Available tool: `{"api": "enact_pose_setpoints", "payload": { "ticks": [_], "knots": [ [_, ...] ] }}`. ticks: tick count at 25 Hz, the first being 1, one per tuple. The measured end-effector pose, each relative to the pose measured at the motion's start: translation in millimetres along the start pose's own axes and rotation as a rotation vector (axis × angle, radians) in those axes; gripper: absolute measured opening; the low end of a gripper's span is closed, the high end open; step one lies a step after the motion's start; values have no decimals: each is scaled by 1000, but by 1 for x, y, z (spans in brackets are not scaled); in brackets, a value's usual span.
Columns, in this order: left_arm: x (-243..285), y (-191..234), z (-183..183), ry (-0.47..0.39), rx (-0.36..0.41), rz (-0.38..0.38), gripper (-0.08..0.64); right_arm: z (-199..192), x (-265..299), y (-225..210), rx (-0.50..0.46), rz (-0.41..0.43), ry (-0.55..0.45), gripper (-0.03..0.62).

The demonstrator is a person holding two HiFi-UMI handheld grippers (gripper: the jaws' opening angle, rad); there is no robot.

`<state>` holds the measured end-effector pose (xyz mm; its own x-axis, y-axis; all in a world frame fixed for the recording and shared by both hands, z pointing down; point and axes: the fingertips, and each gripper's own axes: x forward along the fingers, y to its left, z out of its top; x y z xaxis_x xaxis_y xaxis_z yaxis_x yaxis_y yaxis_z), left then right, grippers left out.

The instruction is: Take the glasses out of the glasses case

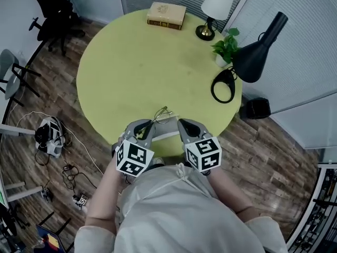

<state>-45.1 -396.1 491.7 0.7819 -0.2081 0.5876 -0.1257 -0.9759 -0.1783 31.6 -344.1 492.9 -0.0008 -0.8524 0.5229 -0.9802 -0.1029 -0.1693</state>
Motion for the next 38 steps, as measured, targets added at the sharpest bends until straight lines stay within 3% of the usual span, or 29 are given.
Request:
{"api": "enact_pose_setpoints", "payload": {
  "ticks": [7, 14, 18, 23, 38],
  "knots": [
    [-42, 36, 25, -196, -234, 173, 21, 29, -1, 19, -28, 40, -67, 0],
    [-78, 56, 50, -328, -353, 371, 23, 65, -13, 36, -43, 82, -193, 0],
    [-92, 59, 51, -368, -418, 441, 23, 76, -20, 49, -58, 117, -235, 0],
    [-100, 64, 45, -398, -489, 472, 23, 80, -23, 53, -71, 106, -253, 0],
    [-105, 66, 37, -404, -504, 461, 23, 76, -23, 66, -117, 74, -251, -2]
  ]
}}
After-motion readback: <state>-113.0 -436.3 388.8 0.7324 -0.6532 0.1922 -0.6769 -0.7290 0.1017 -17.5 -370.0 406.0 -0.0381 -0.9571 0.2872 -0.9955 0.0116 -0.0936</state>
